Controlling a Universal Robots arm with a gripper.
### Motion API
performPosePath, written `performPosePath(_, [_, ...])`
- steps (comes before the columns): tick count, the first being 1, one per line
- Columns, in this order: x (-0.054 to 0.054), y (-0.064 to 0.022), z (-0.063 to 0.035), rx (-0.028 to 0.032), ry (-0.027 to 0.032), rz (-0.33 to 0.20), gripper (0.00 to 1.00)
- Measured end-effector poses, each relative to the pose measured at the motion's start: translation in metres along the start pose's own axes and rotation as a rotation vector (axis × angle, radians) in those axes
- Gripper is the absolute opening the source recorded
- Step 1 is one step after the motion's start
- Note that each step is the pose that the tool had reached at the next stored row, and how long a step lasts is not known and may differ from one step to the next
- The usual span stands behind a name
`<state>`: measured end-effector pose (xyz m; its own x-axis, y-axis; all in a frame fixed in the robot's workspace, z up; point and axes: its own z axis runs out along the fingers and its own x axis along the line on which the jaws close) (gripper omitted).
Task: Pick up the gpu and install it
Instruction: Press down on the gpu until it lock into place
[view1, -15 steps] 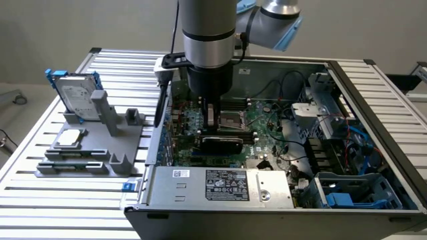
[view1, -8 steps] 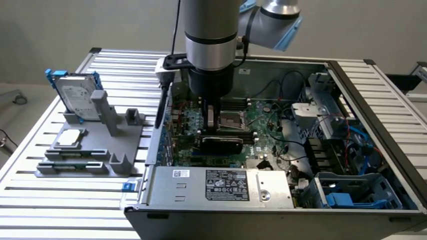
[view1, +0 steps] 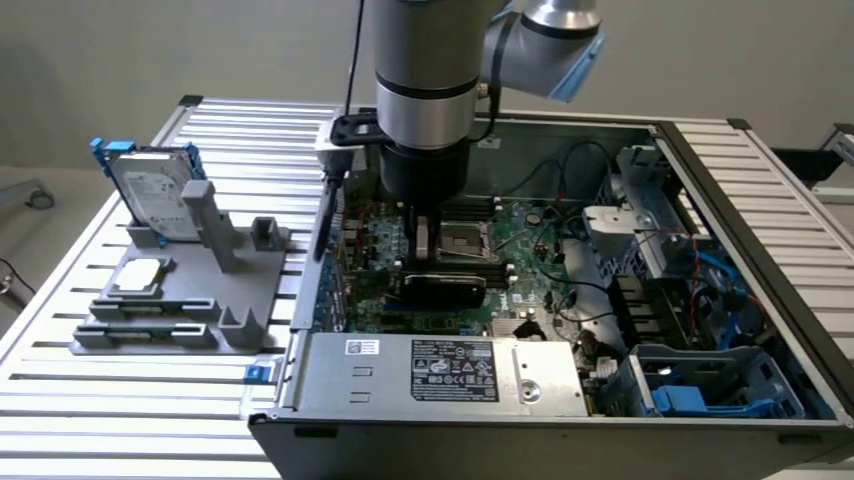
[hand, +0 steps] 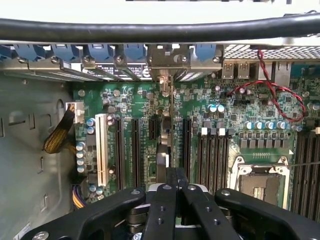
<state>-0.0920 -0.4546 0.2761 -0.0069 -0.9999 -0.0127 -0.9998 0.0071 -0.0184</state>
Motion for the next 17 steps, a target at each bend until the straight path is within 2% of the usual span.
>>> performPosePath(9, [0.0001,-0.0011,0.0065,-0.023,-0.0064,0.0,0.11])
performPosePath(13, [0.0,-0.0018,0.0092,-0.0248,-0.0084,0.001,0.11])
performPosePath(17, [0.0002,-0.0019,0.0103,-0.0255,-0.0073,0.0,0.11])
